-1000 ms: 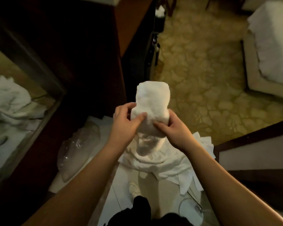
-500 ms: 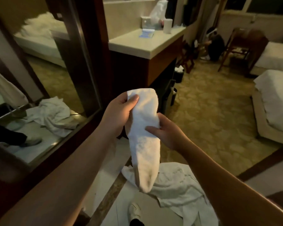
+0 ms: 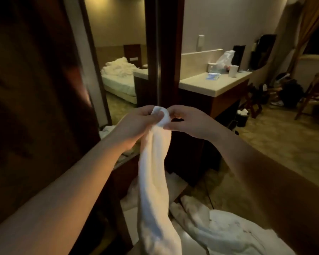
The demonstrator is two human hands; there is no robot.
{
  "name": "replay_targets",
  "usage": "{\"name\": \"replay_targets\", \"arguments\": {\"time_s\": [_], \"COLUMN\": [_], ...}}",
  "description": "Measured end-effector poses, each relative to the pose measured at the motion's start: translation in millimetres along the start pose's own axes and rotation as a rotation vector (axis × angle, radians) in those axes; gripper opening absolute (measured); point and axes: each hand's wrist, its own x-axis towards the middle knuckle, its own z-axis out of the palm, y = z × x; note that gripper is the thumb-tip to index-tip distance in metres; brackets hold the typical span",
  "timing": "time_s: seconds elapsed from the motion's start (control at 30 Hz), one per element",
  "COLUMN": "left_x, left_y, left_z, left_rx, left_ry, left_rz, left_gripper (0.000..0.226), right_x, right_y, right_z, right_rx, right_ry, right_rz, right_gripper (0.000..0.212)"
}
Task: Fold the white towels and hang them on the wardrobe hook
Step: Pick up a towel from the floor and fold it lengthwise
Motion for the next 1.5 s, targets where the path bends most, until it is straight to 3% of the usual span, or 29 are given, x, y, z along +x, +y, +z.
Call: {"name": "replay_targets", "arguments": {"time_s": [0.07,0.23,0.4,0.57,0.8,0.9,1.07,1.2,1.33,1.43,1.5], "left_x": [-30.7,-136.2,-236.9,-321.9,-407.9,-433.7,-474.0,-497.4,-515.0,-525.4,-530.5], "left_y": [3.6,4.1,6.3,14.4,26.1,30.8,25.7,18.3,9.1,4.9,5.1], "left_z": [-22.6,-101.3,-165.2,-215.8,-258.0,-268.7,-297.0,-303.4,-296.8,-285.4,-273.2], "left_rx": [-0.007,0.011,0.041,-0.1,-0.09,-0.076,0.142,0.202,0.167,0.195,0.192], "left_ry": [0.03,0.18,0.29,0.506,0.656,0.735,0.945,1.129,1.14,1.118,1.099], "left_rz": [-0.012,-0.033,-0.037,-0.066,-0.103,-0.079,-0.073,-0.089,-0.127,-0.158,-0.168], "left_gripper": [0.016,0.019,0.019,0.017,0.016,0.016,0.019,0.024,0.026,0.026,0.027], "right_x": [0.1,-21.0,-54.3,-88.6,-121.8,-125.6,-126.2,-131.6,-145.7,-161.5,-172.1], "right_y": [-22.8,-99.6,-150.7,-171.5,-175.6,-176.0,-206.8,-246.9,-294.2,-325.8,-345.3], "right_z": [17.7,95.1,173.8,240.6,296.9,311.4,317.1,316.1,311.8,309.1,307.6], "right_rx": [-0.019,0.049,0.259,0.161,-0.093,-0.112,-0.057,-0.057,-0.008,0.201,0.381], "right_ry": [-0.034,-0.205,-0.232,-0.292,-0.311,-0.266,-0.16,-0.217,-0.326,-0.356,-0.379], "right_rz": [0.006,0.03,0.089,0.162,0.153,0.163,0.145,0.046,-0.045,-0.066,-0.04], "right_gripper": [0.016,0.019,0.008,0.022,0.008,0.012,0.022,0.026,0.029,0.043,0.041]}}
